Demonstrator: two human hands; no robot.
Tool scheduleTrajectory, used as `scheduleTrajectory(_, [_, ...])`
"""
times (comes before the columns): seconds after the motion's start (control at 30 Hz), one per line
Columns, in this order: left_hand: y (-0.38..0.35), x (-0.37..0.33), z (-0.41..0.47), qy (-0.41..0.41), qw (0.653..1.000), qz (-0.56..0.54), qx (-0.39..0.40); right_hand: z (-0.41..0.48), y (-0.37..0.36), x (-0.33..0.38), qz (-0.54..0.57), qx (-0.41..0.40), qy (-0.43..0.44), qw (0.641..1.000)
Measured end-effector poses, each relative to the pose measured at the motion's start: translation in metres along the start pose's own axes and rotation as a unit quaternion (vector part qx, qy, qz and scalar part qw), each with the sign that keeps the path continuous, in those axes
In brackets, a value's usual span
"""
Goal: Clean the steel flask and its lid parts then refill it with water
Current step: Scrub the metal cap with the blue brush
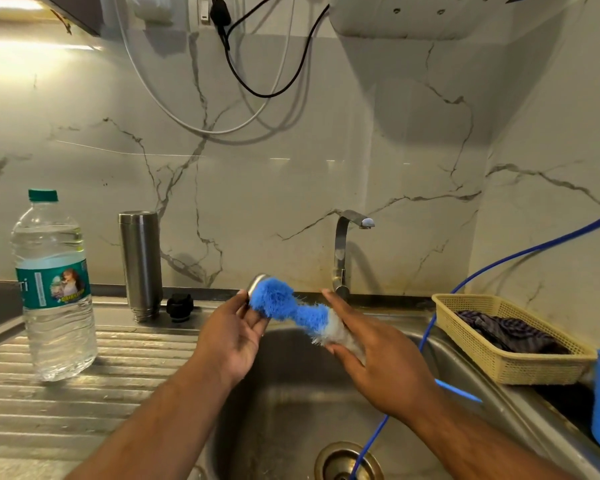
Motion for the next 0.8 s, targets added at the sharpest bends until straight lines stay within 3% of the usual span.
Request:
scheduleTrajectory(0.17, [0.007,-0.001,-0.002,0.041,0.996,0.079,-0.007,-0.001,-0.001,-0.005,-0.022,0.028,0.043,0.998])
scheduleTrajectory(0.3, [0.000,0.001,-0.004,-0.011,0.984,0.180,-0.004,0.005,0.005,-0.018,-0.033,-0.025,-0.003,0.999])
scheduleTrajectory(0.4, [0.002,-0.003,-0.006,-0.030,0.969,0.243,-0.006,0.002,0.004,-0.019,-0.042,0.016,0.026,0.999])
scheduleTrajectory(0.57, [-0.006,-0.002,-0.008,-0.073,0.930,0.359,0.035,0.006,0.007,-0.030,-0.035,0.003,-0.002,0.999])
scheduleTrajectory(0.8, [-0.010,-0.001,-0.013,-0.098,0.900,0.422,0.052,0.004,0.009,-0.037,0.024,0.024,-0.011,0.999])
Point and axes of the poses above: each hand's wrist, its own z-axis towards the middle knuckle, its own y-axis out of the back of the hand, x = y × z, the point moved 6 cm from there along z, towards the middle knuckle, and after that the axes turned 1 degree about y, right-handed, at the moved point
